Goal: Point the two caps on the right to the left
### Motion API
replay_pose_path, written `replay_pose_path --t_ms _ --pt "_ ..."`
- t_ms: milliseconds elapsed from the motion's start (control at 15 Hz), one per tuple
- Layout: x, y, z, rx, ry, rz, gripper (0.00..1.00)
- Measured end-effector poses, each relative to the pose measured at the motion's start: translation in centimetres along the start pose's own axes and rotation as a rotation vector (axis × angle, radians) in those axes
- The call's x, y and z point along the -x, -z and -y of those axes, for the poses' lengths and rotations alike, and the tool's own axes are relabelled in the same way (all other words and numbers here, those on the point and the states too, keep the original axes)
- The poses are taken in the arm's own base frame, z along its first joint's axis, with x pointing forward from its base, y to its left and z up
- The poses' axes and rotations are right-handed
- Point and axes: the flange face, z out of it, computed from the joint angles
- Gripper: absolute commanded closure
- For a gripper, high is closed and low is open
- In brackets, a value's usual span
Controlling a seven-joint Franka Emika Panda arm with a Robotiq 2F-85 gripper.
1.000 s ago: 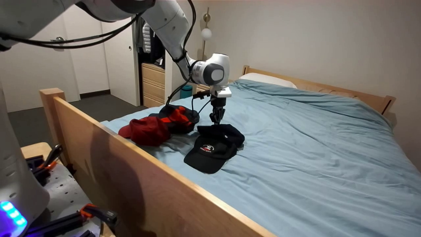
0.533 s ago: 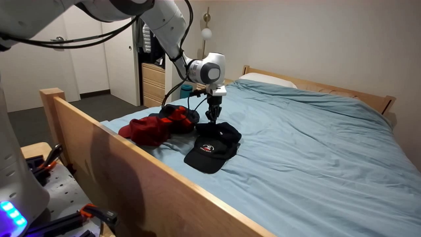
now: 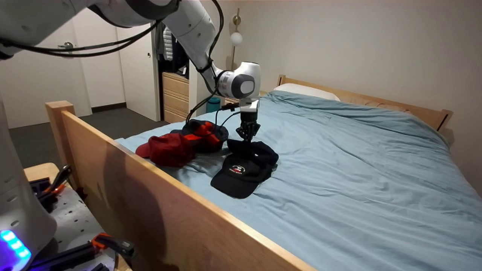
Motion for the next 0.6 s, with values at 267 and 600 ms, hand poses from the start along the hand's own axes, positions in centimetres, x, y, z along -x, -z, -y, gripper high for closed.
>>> replay_pose_path --t_ms 267,600 --pt "0.5 -1.1 0.0 -0.039 -0.192 0.004 0.99" --pt "-0.2 -1.0 0.1 -0.136 -0.415 0.002 0.99"
